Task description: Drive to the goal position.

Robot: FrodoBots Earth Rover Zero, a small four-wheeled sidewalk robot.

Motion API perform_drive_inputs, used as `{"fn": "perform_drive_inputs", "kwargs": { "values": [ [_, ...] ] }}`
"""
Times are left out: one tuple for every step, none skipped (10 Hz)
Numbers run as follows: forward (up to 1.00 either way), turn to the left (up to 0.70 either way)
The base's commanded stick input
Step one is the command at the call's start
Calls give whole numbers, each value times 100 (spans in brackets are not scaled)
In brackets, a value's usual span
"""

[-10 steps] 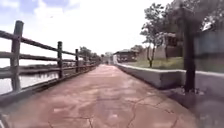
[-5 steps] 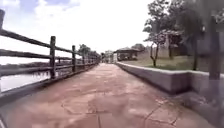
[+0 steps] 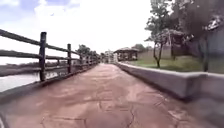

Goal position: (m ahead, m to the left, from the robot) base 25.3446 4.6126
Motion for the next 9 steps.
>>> {"fn": "perform_drive_inputs", "kwargs": {
  "values": [
    [100, 0],
    [100, 0],
    [100, 0],
    [100, 0],
    [100, 9],
    [100, 21],
    [100, 30],
    [100, 34],
    [100, 31]
  ]
}}
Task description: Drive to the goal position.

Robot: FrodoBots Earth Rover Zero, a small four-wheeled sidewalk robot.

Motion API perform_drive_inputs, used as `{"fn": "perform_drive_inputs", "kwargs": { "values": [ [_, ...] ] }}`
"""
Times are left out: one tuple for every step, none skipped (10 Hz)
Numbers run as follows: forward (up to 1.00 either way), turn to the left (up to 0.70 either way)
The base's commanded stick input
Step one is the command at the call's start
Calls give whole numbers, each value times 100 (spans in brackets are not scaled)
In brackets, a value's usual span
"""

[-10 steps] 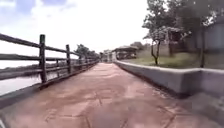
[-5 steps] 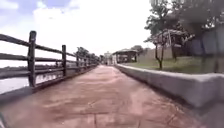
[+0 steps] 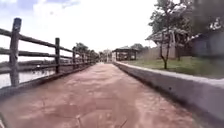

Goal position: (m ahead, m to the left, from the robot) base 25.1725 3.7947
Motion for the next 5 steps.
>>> {"fn": "perform_drive_inputs", "kwargs": {
  "values": [
    [100, 13],
    [100, 0],
    [100, 0],
    [100, 0],
    [100, 0]
  ]
}}
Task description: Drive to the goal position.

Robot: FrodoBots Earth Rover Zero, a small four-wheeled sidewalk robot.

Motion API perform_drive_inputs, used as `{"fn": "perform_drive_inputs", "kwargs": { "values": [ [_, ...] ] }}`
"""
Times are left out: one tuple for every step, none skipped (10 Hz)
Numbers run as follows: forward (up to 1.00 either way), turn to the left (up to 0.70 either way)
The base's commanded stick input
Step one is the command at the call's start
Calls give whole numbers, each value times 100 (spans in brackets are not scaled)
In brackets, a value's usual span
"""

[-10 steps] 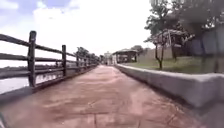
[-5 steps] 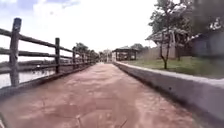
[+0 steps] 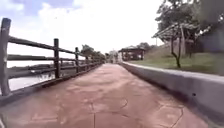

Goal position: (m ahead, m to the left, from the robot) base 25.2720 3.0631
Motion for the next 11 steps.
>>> {"fn": "perform_drive_inputs", "kwargs": {
  "values": [
    [100, 0],
    [100, 10],
    [100, 26],
    [100, 35],
    [100, 38],
    [100, 24],
    [100, 1],
    [100, 0],
    [100, 0],
    [100, 0],
    [100, 0]
  ]
}}
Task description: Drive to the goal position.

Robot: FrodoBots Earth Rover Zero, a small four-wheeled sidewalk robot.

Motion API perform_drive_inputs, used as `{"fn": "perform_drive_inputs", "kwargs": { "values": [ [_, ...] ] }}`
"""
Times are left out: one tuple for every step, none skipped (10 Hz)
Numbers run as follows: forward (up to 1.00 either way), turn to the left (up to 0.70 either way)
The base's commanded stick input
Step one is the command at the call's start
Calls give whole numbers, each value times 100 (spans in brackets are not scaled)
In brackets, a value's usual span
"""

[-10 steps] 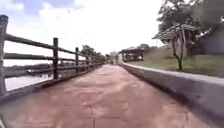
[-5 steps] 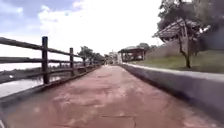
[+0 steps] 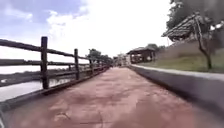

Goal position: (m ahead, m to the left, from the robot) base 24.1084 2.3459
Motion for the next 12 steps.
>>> {"fn": "perform_drive_inputs", "kwargs": {
  "values": [
    [100, 0],
    [100, 0],
    [100, 0],
    [100, 0],
    [100, 0],
    [100, 0],
    [100, 0],
    [100, 0],
    [100, 0],
    [100, 0],
    [100, 0],
    [100, 0]
  ]
}}
